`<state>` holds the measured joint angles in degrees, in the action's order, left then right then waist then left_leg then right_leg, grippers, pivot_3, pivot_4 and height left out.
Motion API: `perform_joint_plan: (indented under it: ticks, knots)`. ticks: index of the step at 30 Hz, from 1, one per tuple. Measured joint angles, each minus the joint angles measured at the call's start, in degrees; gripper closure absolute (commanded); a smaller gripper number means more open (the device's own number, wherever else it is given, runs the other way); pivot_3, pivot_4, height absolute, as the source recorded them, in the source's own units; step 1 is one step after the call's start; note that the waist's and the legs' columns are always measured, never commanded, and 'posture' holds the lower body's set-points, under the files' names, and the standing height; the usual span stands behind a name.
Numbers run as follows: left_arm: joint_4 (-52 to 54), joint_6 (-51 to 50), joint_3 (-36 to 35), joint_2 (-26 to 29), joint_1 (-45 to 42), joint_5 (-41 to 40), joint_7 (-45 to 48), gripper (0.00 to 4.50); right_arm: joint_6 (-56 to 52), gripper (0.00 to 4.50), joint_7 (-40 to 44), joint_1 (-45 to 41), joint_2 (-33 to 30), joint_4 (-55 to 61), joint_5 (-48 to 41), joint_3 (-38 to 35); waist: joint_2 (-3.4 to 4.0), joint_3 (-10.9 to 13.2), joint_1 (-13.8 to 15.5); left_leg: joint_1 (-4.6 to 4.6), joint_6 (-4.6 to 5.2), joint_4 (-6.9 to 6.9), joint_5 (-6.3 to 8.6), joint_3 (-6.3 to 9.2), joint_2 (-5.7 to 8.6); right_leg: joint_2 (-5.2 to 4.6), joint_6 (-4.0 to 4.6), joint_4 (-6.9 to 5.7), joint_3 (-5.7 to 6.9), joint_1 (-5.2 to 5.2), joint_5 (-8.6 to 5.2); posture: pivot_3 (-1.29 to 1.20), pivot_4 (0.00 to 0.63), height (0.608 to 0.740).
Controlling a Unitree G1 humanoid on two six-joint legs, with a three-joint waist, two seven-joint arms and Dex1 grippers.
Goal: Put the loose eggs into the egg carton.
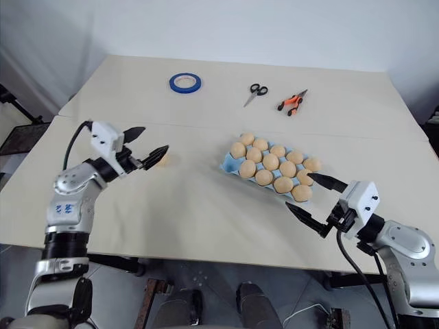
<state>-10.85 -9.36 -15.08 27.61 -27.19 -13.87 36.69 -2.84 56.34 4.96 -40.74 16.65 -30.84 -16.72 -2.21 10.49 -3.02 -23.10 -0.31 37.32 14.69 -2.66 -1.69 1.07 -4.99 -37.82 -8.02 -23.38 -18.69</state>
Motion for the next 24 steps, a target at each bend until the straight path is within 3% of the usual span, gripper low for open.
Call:
perform_joint_plan:
  ticks: [7, 15, 24]
  knots:
    - [7.1, -3.5, -8.2, 1.7, 8.5, -3.9, -5.1, 0.03, -1.4, 0.00, 5.5, 1.3, -1.6, 1.0, -2.6, 0.2, -0.02, 0.0, -0.5, 0.03, 0.00, -0.03, 0.00, 0.03, 0.01, -0.08, 0.01, 0.02, 0.07, 0.02, -0.01, 0.00, 0.150, 0.740]
    - [17.4, -7.0, -13.4, 1.7, 25.3, -10.6, -4.4, 0.03, -3.2, 0.00, 6.0, -0.1, -1.6, 0.9, -2.6, 0.8, -0.03, 0.0, -0.4, 0.03, 0.00, -0.12, 0.00, 0.08, 0.00, -0.18, 0.13, 0.09, 0.18, 0.02, -0.07, 0.00, 0.150, 0.740]
    - [20.1, -6.9, -15.2, 2.2, 31.2, -13.4, -2.1, 0.03, -3.4, 0.00, 6.5, -3.4, -1.6, -1.6, -1.4, 2.1, -0.05, 0.0, -0.4, 0.00, 0.04, -0.21, -0.03, 0.04, 0.00, -0.54, 0.23, 0.23, 0.58, 0.12, -0.13, 0.00, 0.150, 0.740]
